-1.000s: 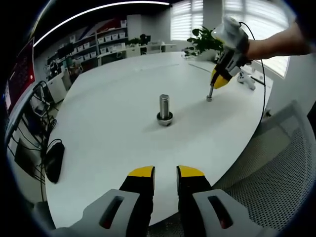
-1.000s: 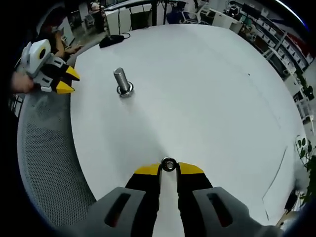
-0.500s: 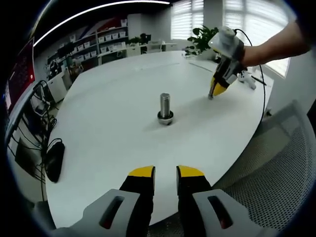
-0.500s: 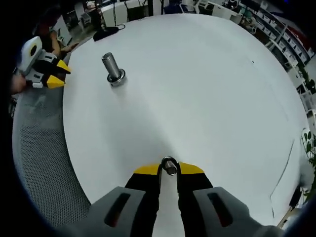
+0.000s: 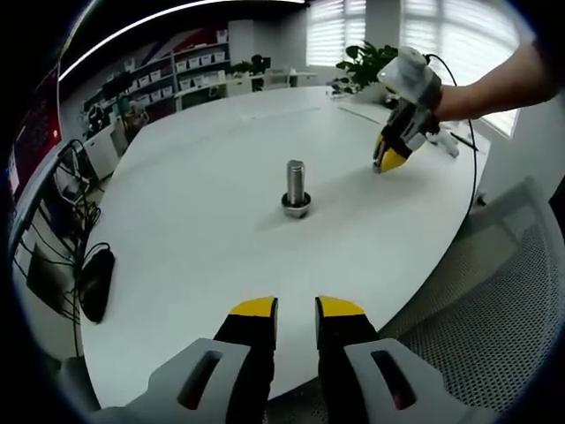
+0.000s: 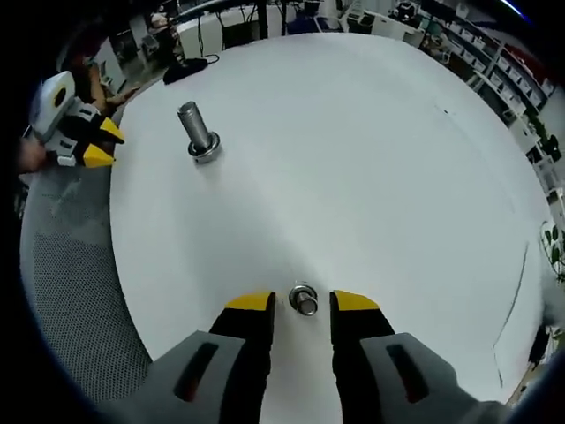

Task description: Place the washer onto the threaded stud by aligning its center hole with the stud, sliding it down to the base, and recovering from edge contact or off-axis alignment until the washer reaches the visible bottom stop.

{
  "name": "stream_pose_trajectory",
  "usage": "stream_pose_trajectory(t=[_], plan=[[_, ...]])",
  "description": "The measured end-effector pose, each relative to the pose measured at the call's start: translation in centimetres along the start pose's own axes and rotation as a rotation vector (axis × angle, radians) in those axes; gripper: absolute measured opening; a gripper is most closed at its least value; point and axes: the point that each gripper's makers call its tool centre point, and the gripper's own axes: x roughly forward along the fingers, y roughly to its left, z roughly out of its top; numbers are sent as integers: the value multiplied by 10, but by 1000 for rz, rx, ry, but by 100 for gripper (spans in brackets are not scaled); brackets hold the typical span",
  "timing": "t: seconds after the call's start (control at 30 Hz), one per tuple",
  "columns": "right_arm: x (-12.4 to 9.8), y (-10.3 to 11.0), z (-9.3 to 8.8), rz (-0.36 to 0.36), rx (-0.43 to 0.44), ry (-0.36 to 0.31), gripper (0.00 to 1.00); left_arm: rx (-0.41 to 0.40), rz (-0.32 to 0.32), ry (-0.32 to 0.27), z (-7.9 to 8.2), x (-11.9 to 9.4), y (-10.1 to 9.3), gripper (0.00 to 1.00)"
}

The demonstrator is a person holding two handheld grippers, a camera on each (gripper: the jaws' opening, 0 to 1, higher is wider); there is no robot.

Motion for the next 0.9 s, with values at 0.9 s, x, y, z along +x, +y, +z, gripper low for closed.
stream_pose_trajectory(t=[0.9], plan=[[-41, 8, -35, -73, 147, -281, 53, 1, -9, 42, -7, 3, -2, 15]])
